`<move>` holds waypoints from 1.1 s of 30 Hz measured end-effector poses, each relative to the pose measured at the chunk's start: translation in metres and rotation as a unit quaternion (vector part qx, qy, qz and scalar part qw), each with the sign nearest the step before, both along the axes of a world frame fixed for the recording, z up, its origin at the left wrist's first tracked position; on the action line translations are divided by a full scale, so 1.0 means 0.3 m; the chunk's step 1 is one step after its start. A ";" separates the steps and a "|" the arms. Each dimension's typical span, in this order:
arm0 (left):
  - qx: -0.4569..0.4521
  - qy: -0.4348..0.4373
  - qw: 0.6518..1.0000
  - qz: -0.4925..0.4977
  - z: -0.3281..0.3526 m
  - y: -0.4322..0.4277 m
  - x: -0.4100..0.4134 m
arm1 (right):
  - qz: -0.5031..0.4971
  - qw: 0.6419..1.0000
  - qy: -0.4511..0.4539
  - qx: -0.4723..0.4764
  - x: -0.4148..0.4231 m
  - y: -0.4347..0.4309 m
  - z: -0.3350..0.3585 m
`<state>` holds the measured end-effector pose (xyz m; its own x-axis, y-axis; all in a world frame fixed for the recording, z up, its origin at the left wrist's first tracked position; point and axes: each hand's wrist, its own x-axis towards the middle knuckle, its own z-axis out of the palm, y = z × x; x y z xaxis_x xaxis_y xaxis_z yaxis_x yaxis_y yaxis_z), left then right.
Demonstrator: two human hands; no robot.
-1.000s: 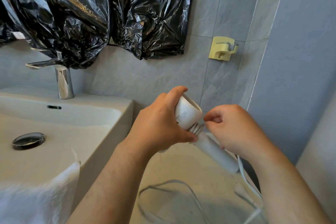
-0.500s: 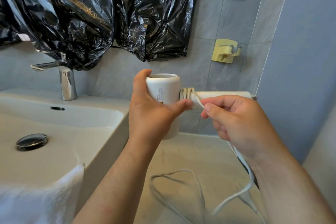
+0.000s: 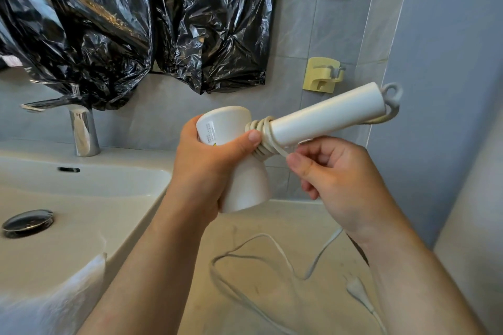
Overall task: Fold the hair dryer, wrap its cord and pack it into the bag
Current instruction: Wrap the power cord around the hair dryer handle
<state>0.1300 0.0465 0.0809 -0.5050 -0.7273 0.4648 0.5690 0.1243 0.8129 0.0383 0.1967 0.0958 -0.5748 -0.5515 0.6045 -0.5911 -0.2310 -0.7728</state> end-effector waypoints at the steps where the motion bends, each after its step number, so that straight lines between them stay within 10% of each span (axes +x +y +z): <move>1: -0.008 -0.010 1.000 -0.017 0.001 -0.008 0.002 | -0.005 1.000 -0.001 0.004 -0.009 0.002 -0.002; 12: 0.010 -0.160 0.982 -0.102 0.025 0.023 -0.001 | 0.076 0.994 0.028 0.067 -0.026 0.009 -0.010; 25: 0.028 -0.125 0.973 -0.191 -0.026 0.008 0.037 | 0.073 0.994 0.032 0.078 0.008 0.000 0.002; 33: 0.134 -0.193 0.891 -0.389 -0.016 0.052 0.040 | 0.025 0.999 0.036 0.020 0.008 0.012 0.017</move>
